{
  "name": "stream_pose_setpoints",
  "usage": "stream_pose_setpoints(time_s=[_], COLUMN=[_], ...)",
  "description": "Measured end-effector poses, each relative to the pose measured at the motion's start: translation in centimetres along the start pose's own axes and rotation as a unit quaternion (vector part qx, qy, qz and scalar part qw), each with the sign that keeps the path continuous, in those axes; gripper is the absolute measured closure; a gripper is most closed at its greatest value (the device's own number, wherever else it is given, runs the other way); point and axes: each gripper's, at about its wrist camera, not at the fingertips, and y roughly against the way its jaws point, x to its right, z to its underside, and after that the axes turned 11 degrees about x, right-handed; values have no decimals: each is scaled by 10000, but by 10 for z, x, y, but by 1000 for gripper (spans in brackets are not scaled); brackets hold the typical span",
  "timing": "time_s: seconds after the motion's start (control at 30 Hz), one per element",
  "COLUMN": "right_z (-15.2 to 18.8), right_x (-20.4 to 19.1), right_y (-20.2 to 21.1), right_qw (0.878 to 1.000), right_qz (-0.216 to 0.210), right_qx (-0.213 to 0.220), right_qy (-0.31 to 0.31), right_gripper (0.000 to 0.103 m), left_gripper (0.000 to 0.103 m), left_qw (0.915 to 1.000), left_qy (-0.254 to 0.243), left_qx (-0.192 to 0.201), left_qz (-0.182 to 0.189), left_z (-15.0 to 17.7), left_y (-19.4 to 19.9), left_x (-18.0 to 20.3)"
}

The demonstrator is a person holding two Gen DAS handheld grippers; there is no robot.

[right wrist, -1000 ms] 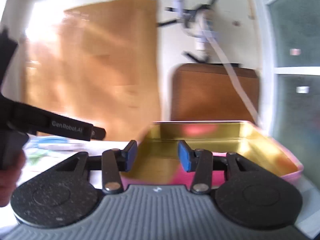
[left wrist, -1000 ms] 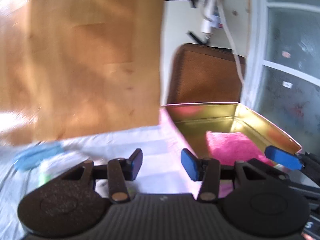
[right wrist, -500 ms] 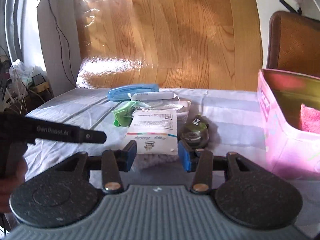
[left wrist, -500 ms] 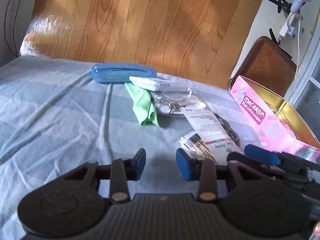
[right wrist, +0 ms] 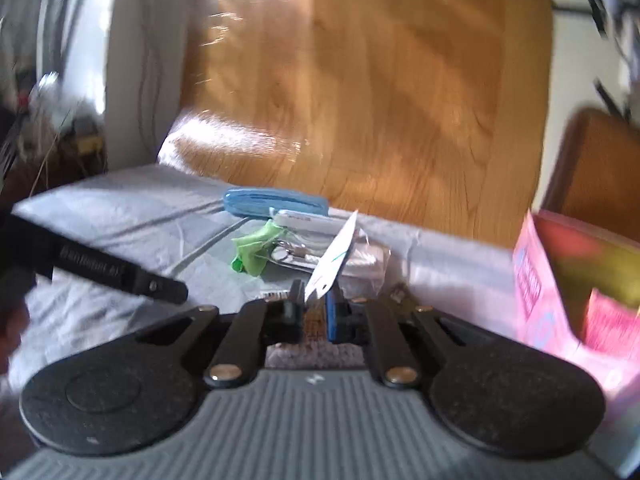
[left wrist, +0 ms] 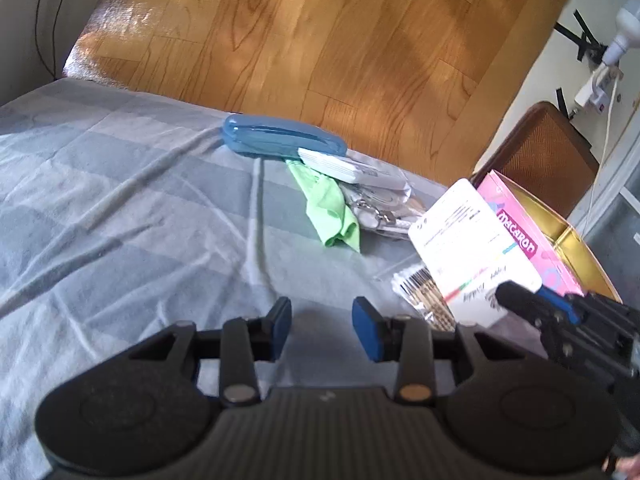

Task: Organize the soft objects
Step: 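Reach the left tool to the card of colourful brushes and grasp it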

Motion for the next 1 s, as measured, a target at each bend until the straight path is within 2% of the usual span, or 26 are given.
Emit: stream_pose_setpoints(time_s=[0.07,0.13,0.2,0.23,0.27,0.33,0.4,0.47,0.53,0.6,0.7,0.83,0.9,0.97,1.0], right_z=[0,8,15,15,15,14,13,15,18,23,34,45,47,53,54], right_x=[-29,-58,-72,-73,-71,-62,-52,-42,-26,-10,17,36,35,34,35], right_y=[7,10,15,17,20,22,25,25,17,9,-5,-27,-41,-46,-46], right_qw=[9966,9877,9812,9805,9818,9869,9916,9955,9943,9882,9661,9288,9093,8867,8748], right_qz=[-451,-839,-1264,-1440,-1506,-1440,-1220,-877,-722,-636,-625,-794,-1030,-1159,-1241], right_qx=[6,-100,-204,-284,-311,-305,-307,-362,-558,-736,-944,-955,-1061,-1105,-1105], right_qy=[683,1312,1444,1308,1118,659,315,-10,-545,-1181,-2319,-3491,-3889,-4338,-4551], right_gripper=[95,93,90,79,62,50,50,46,46,46,47,59,79,90,93], left_gripper=[67,67,67,67,67,67,67,65,58,56,56,57,57,57,54], left_qw=[9997,9993,9990,9990,9992,9997,9998,9993,9989,9986,9980,9986,9989,9992,9992], left_qy=[175,254,286,280,240,67,-84,-112,-127,-135,26,28,12,-12,29], left_qx=[139,254,318,306,270,124,-90,-351,-377,-407,-456,-318,-252,-218,-197], left_qz=[-59,-112,-148,-168,-184,-190,-138,75,234,299,431,430,402,342,354], left_z=[-5,-9,-13,-14,-15,-14,-13,-8,-4,-3,-3,2,4,5,5], left_y=[11,22,31,34,34,28,17,4,-3,-9,-13,-16,-18,-18,-16], left_x=[-12,-21,-29,-32,-33,-32,-25,-16,-6,2,5,11,14,16,15])
